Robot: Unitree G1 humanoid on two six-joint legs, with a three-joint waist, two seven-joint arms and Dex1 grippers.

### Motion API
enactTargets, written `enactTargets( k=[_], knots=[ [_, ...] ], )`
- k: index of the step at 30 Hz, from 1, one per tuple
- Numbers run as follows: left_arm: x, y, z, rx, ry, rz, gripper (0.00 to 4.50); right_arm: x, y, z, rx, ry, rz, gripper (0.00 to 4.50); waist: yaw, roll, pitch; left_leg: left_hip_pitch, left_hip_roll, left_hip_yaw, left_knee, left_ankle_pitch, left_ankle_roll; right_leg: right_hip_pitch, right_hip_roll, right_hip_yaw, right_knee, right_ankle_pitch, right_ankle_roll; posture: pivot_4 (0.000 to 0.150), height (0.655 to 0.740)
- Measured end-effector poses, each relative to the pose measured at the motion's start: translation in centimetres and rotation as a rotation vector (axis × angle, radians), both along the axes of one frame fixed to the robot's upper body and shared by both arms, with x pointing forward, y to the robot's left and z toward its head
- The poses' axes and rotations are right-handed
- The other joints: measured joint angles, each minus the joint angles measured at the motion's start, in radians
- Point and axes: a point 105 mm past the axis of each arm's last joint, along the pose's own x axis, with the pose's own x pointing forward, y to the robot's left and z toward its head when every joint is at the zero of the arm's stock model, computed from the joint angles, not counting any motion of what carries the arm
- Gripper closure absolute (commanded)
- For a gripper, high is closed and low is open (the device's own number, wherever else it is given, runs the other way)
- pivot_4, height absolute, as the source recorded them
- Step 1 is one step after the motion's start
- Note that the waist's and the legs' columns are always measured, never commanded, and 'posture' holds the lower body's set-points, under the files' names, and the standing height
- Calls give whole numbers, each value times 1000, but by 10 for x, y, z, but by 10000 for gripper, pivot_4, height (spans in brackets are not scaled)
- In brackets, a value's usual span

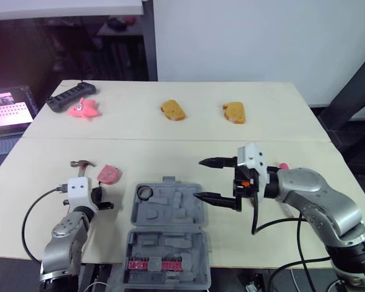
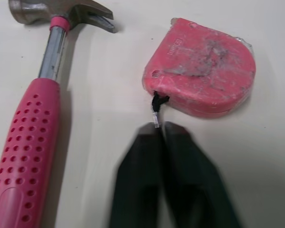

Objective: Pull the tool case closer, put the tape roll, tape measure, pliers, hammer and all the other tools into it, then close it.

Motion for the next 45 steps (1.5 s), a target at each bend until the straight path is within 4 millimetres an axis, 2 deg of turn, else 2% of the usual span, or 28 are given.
enactTargets(
  k=[12,15,19,29,36,43,45],
  knots=[
    [-3,1,-3,8,2,10,44262,3,-1,-2,-13,16,-27,0,0,0,0,0,0,0,0,0,0,0,0,0,0,0,0,1500,7400],
    [-6,0,-3,19,-3,26,35639,3,-2,-3,-20,24,-36,0,-2,0,0,0,0,0,0,0,0,0,0,0,-1,0,0,1500,7400],
    [-6,-11,-4,3,-10,19,16040,0,-4,-3,-43,37,-39,0,-5,1,0,0,0,0,0,0,0,0,0,0,-1,0,0,1500,7400],
    [-5,-7,-2,12,-12,25,16040,-1,-7,-3,-59,55,-62,0,-11,1,-1,1,0,0,-1,0,0,0,0,0,-1,0,0,1500,7400],
    [-4,13,1,41,0,38,16040,0,-8,-3,-60,54,-75,0,-11,1,-1,1,0,0,-1,0,0,0,0,0,-1,0,0,1500,7400],
    [-1,18,2,49,1,19,16040,2,-7,0,-59,41,-83,0,-10,1,-1,0,0,0,-1,0,0,0,0,0,-1,0,0,1500,7400],
    [1,18,2,47,-3,16,21318,2,-7,0,-59,39,-84,0,-9,1,-1,0,0,0,-1,0,0,0,0,0,-1,0,0,1500,7400]
  ],
)
